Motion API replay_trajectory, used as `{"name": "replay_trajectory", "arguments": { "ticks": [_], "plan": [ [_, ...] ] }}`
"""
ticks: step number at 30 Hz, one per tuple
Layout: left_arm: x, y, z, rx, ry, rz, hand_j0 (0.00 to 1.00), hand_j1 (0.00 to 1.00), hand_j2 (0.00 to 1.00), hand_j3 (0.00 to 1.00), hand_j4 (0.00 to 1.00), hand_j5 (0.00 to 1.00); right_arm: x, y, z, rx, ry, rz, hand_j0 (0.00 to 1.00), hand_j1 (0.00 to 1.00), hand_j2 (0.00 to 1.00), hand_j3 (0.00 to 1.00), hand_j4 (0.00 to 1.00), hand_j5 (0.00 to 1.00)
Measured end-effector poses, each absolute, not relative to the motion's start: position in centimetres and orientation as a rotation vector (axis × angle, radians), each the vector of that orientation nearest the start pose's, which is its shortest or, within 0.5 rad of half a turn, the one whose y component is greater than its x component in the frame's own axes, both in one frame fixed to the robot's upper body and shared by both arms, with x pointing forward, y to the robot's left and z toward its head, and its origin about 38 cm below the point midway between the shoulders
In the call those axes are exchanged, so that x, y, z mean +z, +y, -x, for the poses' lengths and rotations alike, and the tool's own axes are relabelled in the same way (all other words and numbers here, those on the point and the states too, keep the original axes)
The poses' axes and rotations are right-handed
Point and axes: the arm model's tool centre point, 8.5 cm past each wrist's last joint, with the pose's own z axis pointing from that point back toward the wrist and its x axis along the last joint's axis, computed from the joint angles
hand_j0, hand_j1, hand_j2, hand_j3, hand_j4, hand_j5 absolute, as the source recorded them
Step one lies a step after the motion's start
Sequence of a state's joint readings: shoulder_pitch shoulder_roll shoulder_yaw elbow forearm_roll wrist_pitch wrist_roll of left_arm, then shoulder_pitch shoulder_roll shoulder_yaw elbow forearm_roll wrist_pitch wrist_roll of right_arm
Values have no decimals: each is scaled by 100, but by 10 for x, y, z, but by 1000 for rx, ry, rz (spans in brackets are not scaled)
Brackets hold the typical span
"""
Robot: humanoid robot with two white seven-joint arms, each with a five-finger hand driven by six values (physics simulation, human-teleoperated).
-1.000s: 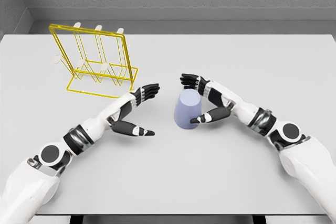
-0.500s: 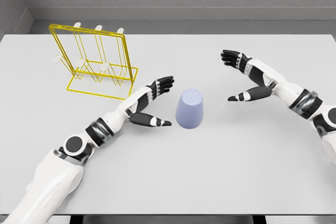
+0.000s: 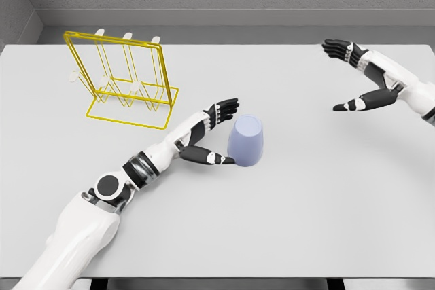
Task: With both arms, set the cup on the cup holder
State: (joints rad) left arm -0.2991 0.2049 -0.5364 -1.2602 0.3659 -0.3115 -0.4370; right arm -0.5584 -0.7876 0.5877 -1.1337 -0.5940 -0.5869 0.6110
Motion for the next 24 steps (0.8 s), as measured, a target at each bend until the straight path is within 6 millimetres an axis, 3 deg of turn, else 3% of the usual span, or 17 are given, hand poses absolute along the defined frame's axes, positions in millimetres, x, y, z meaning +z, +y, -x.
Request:
{"name": "replay_trajectory", "arguments": {
  "ticks": [4,7,9,13,24],
  "plan": [
    [60,123,-392,-738,-1588,666,100,100,100,100,100,100,190,-381,-445,1401,-1567,2,100,100,100,100,100,100],
    [60,121,-392,-745,-1587,670,100,100,100,100,100,100,200,-389,-448,1504,-1510,99,100,100,100,100,100,100],
    [60,120,-392,-746,-1587,674,100,100,100,100,100,100,211,-398,-453,1525,-1495,152,100,100,100,100,100,100],
    [61,115,-392,-752,-1588,680,100,100,100,100,100,100,214,-407,-455,1535,-1469,190,100,100,100,100,100,100],
    [64,102,-392,-759,-1596,696,100,100,100,100,100,100,214,-401,-457,1548,-1472,188,100,100,100,100,100,100]
  ]
}}
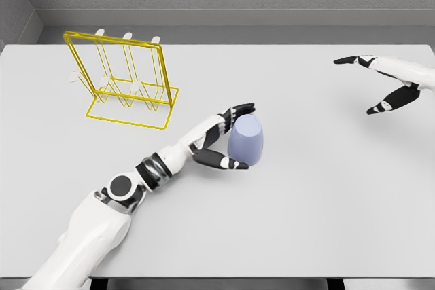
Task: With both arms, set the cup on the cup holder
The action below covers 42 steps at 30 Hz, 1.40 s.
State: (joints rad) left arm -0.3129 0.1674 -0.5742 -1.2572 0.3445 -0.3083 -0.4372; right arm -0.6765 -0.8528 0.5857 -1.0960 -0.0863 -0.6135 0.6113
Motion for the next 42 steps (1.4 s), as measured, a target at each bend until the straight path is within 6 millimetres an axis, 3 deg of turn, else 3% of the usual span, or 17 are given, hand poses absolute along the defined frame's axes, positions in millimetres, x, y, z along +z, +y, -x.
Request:
{"name": "replay_trajectory", "arguments": {
  "ticks": [7,11,14,28,31,35,42],
  "plan": [
    [64,96,-390,-759,-1596,709,100,100,100,100,100,100,210,-391,-460,1546,-1491,165,100,100,100,100,100,100],
    [64,95,-390,-751,-1595,712,51,51,51,51,51,51,210,-390,-460,1544,-1494,161,100,100,100,100,100,100],
    [65,95,-390,-750,-1598,712,39,39,39,39,39,39,210,-389,-460,1544,-1495,161,100,100,100,100,100,100],
    [66,97,-388,-752,-1601,717,34,34,34,34,34,34,211,-389,-461,1542,-1500,164,100,100,100,100,100,100],
    [74,98,-386,-768,-1621,728,34,34,34,34,34,34,212,-389,-461,1542,-1501,164,100,100,100,100,100,100],
    [89,112,-385,-779,-1652,738,34,34,34,34,34,34,214,-389,-462,1542,-1507,167,100,100,100,100,100,100],
    [115,154,-380,-775,-1682,748,33,33,33,33,33,33,214,-386,-463,1541,-1512,164,100,100,100,100,100,100]
  ]
}}
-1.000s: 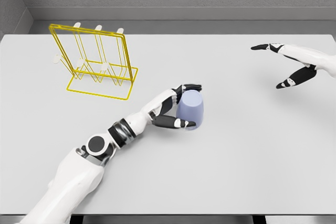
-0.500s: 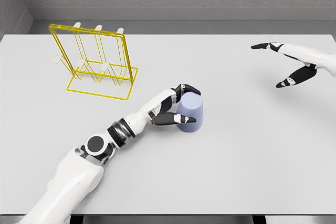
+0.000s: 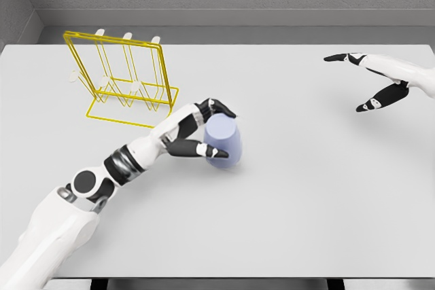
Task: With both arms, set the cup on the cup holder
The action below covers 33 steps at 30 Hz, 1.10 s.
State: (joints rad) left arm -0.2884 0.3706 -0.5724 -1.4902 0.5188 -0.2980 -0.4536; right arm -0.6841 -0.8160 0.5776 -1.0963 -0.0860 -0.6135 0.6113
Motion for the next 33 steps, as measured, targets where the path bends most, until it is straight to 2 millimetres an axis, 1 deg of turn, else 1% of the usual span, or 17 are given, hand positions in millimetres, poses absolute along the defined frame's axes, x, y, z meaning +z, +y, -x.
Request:
{"name": "replay_trajectory", "arguments": {
  "ticks": [2,4,6,11,12,15,18,29,33],
  "plan": [
    [117,170,-373,-761,-1678,745,33,33,33,33,33,33,214,-386,-463,1541,-1512,164,100,100,100,100,100,100],
    [127,181,-373,-764,-1696,736,33,33,33,33,33,33,214,-386,-463,1541,-1512,164,100,100,100,100,100,100],
    [133,193,-371,-760,-1703,728,33,33,33,33,33,33,214,-386,-463,1541,-1512,163,100,100,100,100,100,100],
    [150,213,-369,-762,-1727,710,33,33,33,33,33,33,214,-386,-463,1540,-1514,165,100,100,100,100,100,100],
    [149,218,-366,-756,-1721,707,33,33,33,33,33,33,215,-386,-463,1540,-1514,165,100,100,100,100,100,100],
    [161,231,-365,-757,-1739,693,33,33,33,33,33,33,215,-386,-463,1540,-1515,165,100,100,100,100,100,100],
    [171,238,-366,-757,-1755,687,33,33,33,33,33,33,215,-386,-463,1540,-1515,165,100,100,100,100,100,100],
    [191,255,-368,-748,-1793,669,33,33,33,33,33,33,215,-387,-463,1540,-1515,166,100,100,100,100,100,100],
    [198,267,-370,-748,-1804,634,33,33,33,33,33,33,214,-386,-463,1539,-1514,164,100,100,100,100,100,100]
  ]
}}
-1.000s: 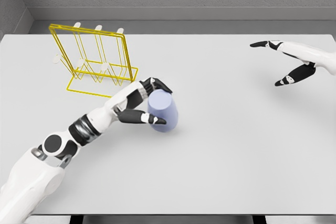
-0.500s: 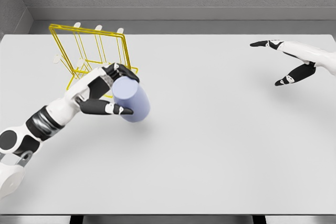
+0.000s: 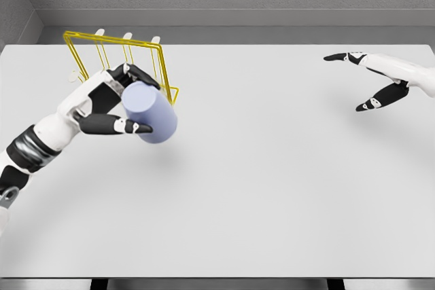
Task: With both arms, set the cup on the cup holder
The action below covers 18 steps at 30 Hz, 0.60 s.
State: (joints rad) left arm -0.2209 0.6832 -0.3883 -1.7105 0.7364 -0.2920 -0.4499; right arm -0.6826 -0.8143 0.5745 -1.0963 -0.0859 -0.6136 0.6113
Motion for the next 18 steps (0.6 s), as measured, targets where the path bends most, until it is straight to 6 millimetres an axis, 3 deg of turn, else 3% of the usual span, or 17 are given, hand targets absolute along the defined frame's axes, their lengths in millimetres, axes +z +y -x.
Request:
{"name": "replay_trajectory", "arguments": {
  "ticks": [18],
  "plan": [
    [225,304,-393,-705,-1851,518,33,33,33,33,33,33,212,-378,-466,1537,-1531,147,100,100,100,100,100,100]
  ]
}}
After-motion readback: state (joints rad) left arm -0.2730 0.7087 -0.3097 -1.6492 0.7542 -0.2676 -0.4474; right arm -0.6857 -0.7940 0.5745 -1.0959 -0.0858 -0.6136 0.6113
